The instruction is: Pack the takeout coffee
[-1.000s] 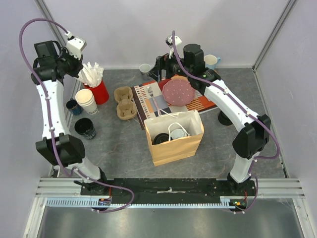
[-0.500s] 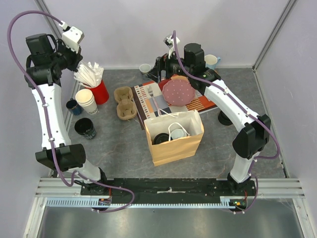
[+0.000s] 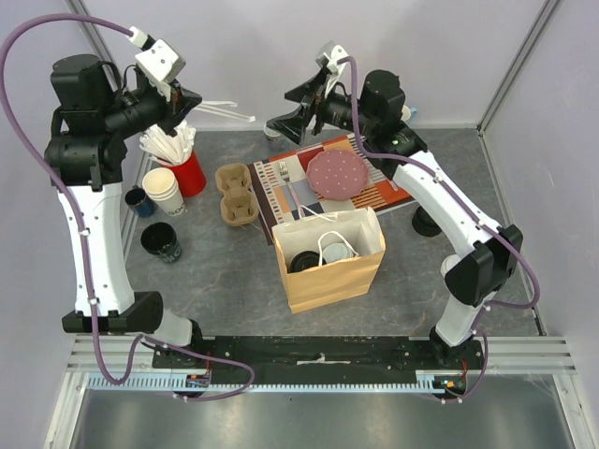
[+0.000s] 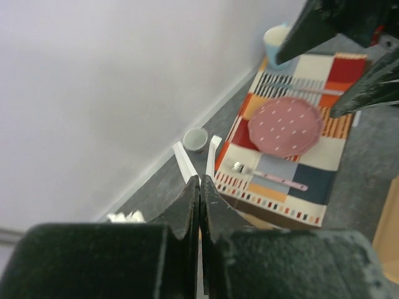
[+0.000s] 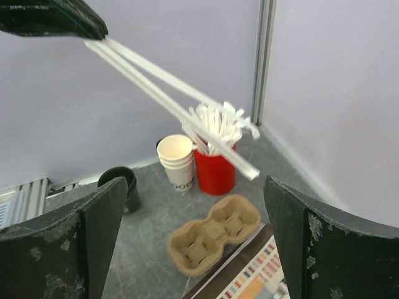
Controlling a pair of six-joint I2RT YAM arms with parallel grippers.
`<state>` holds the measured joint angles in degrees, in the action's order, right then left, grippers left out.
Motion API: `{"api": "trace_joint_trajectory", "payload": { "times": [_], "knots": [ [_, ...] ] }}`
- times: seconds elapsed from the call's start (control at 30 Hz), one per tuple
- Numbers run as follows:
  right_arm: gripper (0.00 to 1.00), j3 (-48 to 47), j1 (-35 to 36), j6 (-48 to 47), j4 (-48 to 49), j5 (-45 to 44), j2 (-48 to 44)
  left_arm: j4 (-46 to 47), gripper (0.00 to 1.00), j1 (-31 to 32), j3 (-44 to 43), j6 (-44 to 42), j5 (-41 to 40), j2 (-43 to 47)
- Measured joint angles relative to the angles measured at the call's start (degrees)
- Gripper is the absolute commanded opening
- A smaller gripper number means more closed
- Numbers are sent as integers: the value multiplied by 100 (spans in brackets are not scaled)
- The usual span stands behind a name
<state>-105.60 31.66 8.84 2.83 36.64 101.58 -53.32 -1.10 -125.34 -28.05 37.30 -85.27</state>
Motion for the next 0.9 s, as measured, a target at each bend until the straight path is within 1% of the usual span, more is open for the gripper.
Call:
{"api": "trace_joint_trajectory", "payload": {
  "times": [0.13,0.27,0.37,0.57,0.73,0.77,0.8,0.83,0.87,0.9],
  "knots": [
    [96,-264,11,-446,-33,48,-208,-52,2,195,-304,275,354,28],
    [98,-310,76,-938,-127,83,-540,-48,2,520,-363,612,505,31],
    [98,-544,271,-1390,-382,68,-577,-55,2,667,-363,813,584,26],
    [98,-1226,826,-2420,-1261,-105,-321,-55,2,942,-363,1073,645,26],
    [98,-1572,1051,-2736,-1609,-472,114,-55,2,1062,-361,1196,693,26],
    [96,-1644,1071,-2747,-1668,-608,238,-55,2,1062,-361,1200,704,26],
    [92,-1700,1091,-2750,-1700,-748,348,-55,2,1062,-356,1207,745,28],
    [86,-1742,1099,-2747,-1735,-879,448,-55,2,1062,-343,1211,798,35],
    [70,-1757,1099,-2732,-1766,-1040,555,-57,2,1060,-317,1220,841,48],
    [60,-1759,1097,-2726,-1794,-1106,616,-59,2,1062,-306,1222,863,55]
  ]
}}
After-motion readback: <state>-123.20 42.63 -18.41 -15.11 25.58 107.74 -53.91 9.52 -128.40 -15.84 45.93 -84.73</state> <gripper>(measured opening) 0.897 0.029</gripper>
